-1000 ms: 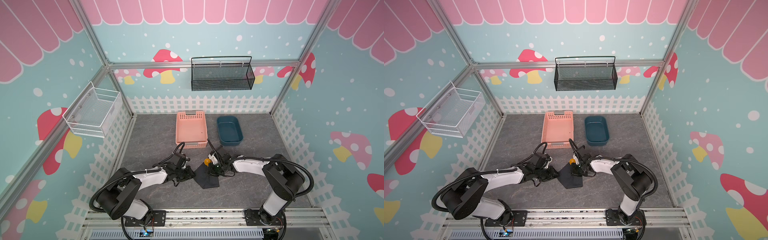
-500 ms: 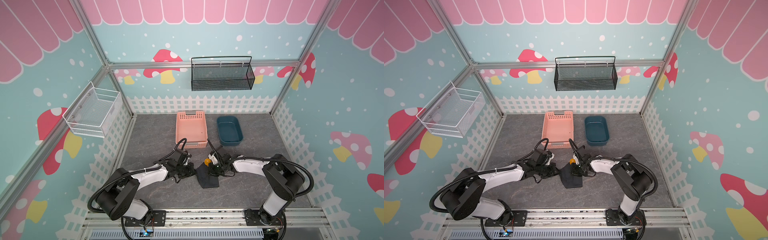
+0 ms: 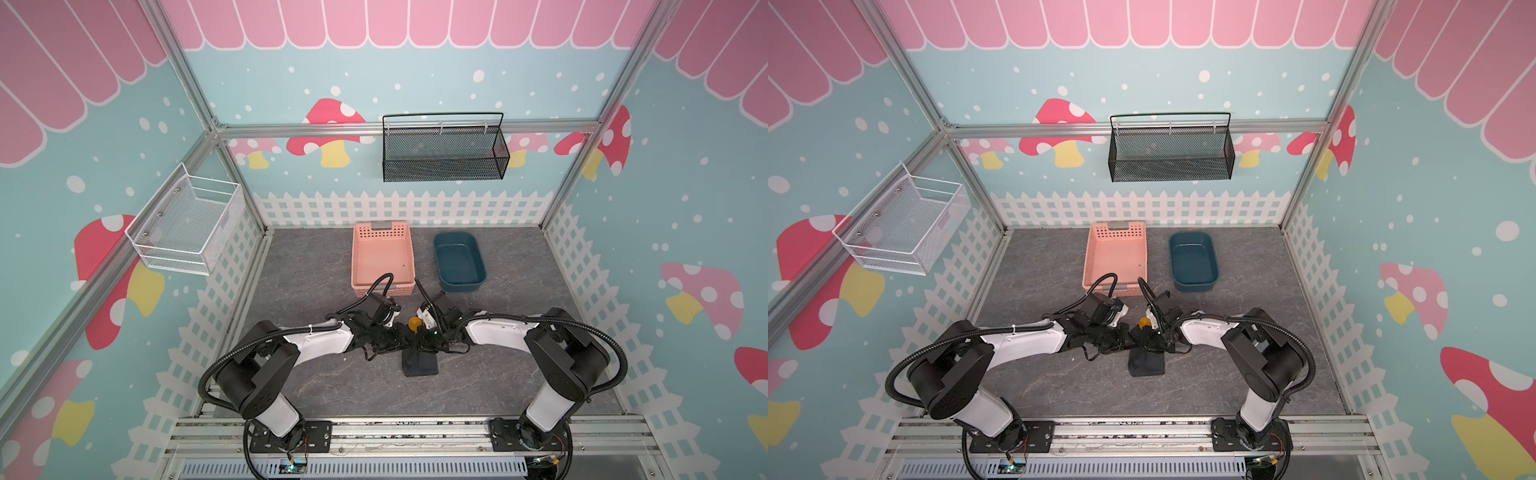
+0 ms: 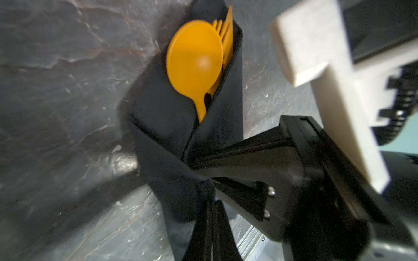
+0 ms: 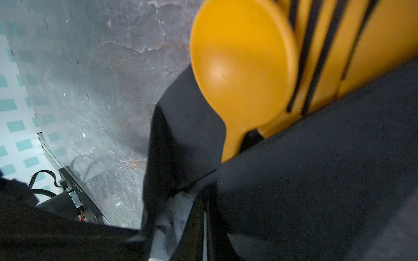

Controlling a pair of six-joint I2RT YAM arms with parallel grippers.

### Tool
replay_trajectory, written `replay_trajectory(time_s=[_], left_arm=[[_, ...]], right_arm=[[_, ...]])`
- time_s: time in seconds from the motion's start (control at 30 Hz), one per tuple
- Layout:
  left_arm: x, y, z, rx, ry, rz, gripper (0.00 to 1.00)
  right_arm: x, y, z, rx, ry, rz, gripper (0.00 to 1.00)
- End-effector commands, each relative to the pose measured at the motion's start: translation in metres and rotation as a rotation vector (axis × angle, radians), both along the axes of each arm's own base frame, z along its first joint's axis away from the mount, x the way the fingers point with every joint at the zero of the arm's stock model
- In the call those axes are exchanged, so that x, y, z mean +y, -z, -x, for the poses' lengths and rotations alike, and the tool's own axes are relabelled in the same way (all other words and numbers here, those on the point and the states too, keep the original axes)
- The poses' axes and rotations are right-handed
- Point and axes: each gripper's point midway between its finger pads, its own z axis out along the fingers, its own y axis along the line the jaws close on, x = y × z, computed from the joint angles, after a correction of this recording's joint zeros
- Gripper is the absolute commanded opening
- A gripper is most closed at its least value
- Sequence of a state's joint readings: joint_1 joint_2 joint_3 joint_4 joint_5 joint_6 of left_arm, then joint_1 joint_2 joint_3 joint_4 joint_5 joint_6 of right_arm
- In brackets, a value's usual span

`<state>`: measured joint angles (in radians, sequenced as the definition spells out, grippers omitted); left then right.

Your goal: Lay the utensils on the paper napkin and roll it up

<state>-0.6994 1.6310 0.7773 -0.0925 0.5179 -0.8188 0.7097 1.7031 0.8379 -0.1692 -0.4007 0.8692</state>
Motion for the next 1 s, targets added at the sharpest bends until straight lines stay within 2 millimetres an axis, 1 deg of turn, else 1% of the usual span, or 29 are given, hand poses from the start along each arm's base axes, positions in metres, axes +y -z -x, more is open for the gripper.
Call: replay_trajectory(time_s=[0.0,0.3,0.5,0.57,0.67,0.77,0.97], left_arm=[[-0.008,0.003,0.0,0.031,0.002,-0.001,0.01],[-0.003,0.027,0.004,0.08,-0.004,-0.071,0.01],[0.005,0.041,0.01,0.109,-0.001,-0.124,0.01],[0.008,0.044,0.011,0.113,0.0,-0.138,0.0],[0.01,0.046,0.013,0.118,-0.001,-0.149,0.0],[0.011,0.046,0.014,0.121,0.0,-0.149,0.0],[0.009,0.045,0.012,0.118,0.002,-0.146,0.0]], right_arm=[[-0.012,0.017,0.016,0.06,0.003,0.06,0.1],[-0.006,0.009,0.014,0.05,0.005,0.02,0.1],[-0.003,0.003,0.014,0.045,0.007,-0.005,0.1],[-0.002,-0.002,0.013,0.037,0.01,-0.013,0.1],[-0.002,-0.016,0.012,0.015,0.019,-0.033,0.11],[-0.005,-0.025,0.019,0.016,0.022,-0.06,0.11],[-0.006,-0.032,0.04,0.037,0.002,-0.107,0.1]])
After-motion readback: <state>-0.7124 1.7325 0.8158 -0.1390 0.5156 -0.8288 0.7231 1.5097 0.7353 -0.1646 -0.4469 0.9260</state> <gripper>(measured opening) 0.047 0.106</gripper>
